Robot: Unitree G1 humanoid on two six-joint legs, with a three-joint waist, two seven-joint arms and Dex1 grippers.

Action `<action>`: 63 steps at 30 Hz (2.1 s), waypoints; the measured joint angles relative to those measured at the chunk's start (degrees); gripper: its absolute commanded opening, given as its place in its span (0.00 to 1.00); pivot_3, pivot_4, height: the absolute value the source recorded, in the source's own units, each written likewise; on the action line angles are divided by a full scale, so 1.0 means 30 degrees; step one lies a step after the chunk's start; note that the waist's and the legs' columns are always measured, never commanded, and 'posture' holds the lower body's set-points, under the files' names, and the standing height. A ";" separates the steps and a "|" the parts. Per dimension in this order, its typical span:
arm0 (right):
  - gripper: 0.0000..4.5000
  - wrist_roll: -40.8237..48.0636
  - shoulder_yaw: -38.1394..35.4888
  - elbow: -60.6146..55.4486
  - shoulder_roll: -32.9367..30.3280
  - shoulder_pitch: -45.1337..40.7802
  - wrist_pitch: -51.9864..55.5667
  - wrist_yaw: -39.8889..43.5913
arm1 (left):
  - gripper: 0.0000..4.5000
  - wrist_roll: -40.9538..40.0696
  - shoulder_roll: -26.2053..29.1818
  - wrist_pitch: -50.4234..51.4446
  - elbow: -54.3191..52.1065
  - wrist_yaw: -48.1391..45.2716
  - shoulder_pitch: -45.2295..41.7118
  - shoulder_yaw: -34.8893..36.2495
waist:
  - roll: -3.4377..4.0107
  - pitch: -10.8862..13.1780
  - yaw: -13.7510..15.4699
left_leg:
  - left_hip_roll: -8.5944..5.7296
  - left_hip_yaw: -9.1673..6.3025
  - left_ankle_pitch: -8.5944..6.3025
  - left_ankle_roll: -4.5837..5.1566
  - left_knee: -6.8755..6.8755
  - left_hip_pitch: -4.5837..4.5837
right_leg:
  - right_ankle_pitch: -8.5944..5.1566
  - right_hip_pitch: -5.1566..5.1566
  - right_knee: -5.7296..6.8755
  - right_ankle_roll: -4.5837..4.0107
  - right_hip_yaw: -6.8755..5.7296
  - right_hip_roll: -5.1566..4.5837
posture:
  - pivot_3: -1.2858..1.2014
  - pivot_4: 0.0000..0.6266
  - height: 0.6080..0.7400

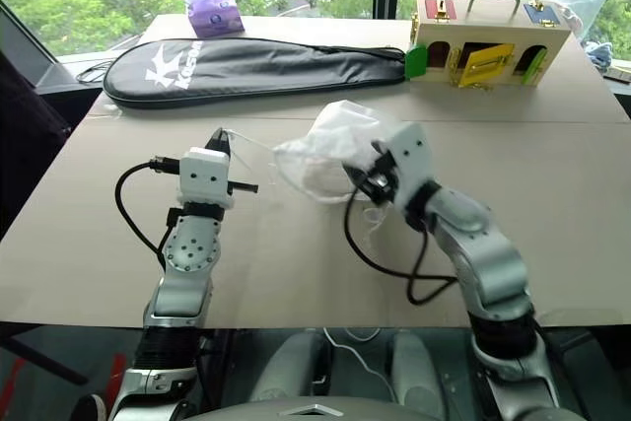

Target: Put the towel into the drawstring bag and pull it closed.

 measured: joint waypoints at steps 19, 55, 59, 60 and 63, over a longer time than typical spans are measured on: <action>0.73 0.0489 0.1199 -0.1440 -0.3111 0.5705 -0.1125 -0.0568 | 0.00 -0.0592 0.0360 0.0270 0.0001 -0.1181 0.0030 -0.0012 | -0.0012 -0.0005 0.0159 | 0.0014 0.0011 0.0004 0.0000 0.0055 0.0022 | -0.0002 0.0023 0.0026 0.0005 0.0002 0.0034 | 0.52 0.24 1.00; 0.02 0.4512 0.1081 -0.1370 -0.4126 0.7866 -0.5087 0.3687 | 0.00 -0.0590 0.1119 0.0263 0.0664 -0.1431 0.0153 0.0161 | -0.0023 -0.0010 0.0202 | 0.0012 0.0001 0.0004 0.0001 0.0078 0.0039 | -0.0002 0.0044 0.0059 0.0005 -0.0001 0.0036 | 0.52 0.24 1.00; 0.02 0.4956 0.0132 -0.1256 -0.4399 0.8158 -0.5248 0.3782 | 0.00 -0.0602 0.1486 0.0196 0.0978 -0.1535 0.0027 0.0260 | -0.0024 -0.0012 0.0204 | 0.0013 0.0005 0.0005 0.0001 0.0081 0.0047 | -0.0002 0.0045 0.0074 0.0005 0.0005 0.0036 | 0.52 0.24 1.00; 0.02 0.4943 -0.0266 -0.1040 -0.4642 0.8255 -0.5501 0.3840 | 0.00 -0.0668 0.1626 0.0190 0.1271 -0.1537 -0.0095 0.0422 | -0.0024 -0.0012 0.0216 | 0.0013 0.0006 0.0004 0.0001 0.0085 0.0046 | -0.0002 0.0046 0.0074 0.0006 0.0004 0.0036 | 0.52 0.24 1.00; 0.02 0.4289 -0.1267 -0.0108 -0.5746 0.8476 -0.6143 0.3998 | 0.00 -0.1003 0.2084 0.0181 0.1920 -0.1525 -0.0466 0.0970 | -0.0026 -0.0013 0.0267 | 0.0010 0.0010 0.0004 0.0001 0.0108 0.0042 | -0.0002 0.0055 0.0073 0.0006 0.0003 0.0035 | 0.52 0.24 1.00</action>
